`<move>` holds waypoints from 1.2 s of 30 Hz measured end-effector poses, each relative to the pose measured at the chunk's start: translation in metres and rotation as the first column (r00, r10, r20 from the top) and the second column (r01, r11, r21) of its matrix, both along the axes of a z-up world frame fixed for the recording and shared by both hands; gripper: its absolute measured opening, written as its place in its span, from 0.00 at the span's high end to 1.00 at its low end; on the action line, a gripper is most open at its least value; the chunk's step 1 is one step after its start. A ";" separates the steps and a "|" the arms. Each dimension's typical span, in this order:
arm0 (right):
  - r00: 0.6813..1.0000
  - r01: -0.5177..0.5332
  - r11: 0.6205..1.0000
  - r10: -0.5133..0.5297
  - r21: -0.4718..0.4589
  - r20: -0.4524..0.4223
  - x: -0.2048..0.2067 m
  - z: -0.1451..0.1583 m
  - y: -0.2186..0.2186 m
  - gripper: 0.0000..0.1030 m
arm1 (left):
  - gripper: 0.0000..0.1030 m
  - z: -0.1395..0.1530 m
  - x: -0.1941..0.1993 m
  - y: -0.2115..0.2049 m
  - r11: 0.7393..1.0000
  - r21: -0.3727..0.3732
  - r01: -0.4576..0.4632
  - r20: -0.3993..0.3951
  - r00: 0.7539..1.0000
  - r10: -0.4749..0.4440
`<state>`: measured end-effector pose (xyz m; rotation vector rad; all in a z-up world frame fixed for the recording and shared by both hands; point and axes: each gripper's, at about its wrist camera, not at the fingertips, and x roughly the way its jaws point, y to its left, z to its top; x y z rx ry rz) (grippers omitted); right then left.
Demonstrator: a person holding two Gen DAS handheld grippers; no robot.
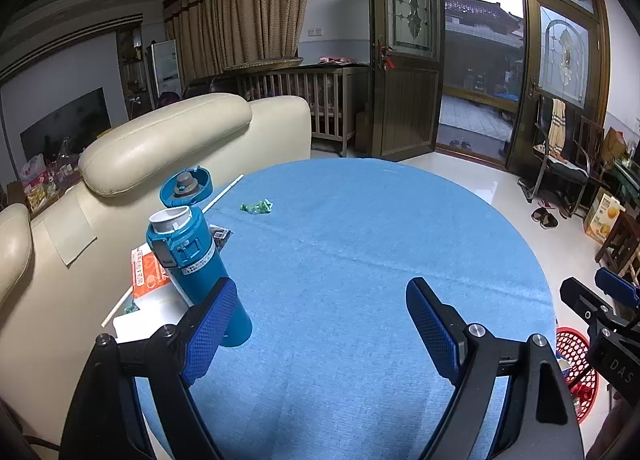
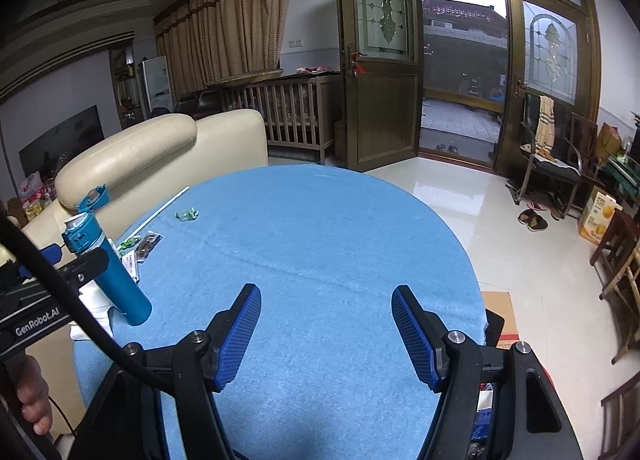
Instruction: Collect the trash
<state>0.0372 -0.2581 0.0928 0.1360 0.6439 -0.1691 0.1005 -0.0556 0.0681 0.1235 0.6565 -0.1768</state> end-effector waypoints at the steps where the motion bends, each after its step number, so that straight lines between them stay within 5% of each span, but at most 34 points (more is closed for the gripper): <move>1: 1.000 -0.006 1.000 0.006 -0.005 0.001 0.000 0.001 0.001 0.31 | 0.16 0.000 -0.001 0.001 1.000 -0.004 -0.006 0.000 1.000 0.006; 27: 0.989 -0.041 0.998 0.034 0.048 0.147 -0.068 0.028 -0.025 0.31 | 0.16 0.039 -0.079 -0.021 0.999 0.032 -0.009 0.139 0.990 0.005; 33: 0.996 -0.019 0.998 0.014 0.066 0.085 -0.041 0.007 -0.033 0.31 | 0.16 0.009 -0.048 -0.024 0.999 0.048 -0.017 0.081 0.997 0.013; 36: 1.000 0.000 0.998 -0.001 0.066 0.017 -0.015 -0.022 -0.038 0.26 | 0.16 -0.037 -0.011 -0.020 0.999 0.038 -0.027 -0.037 0.999 0.028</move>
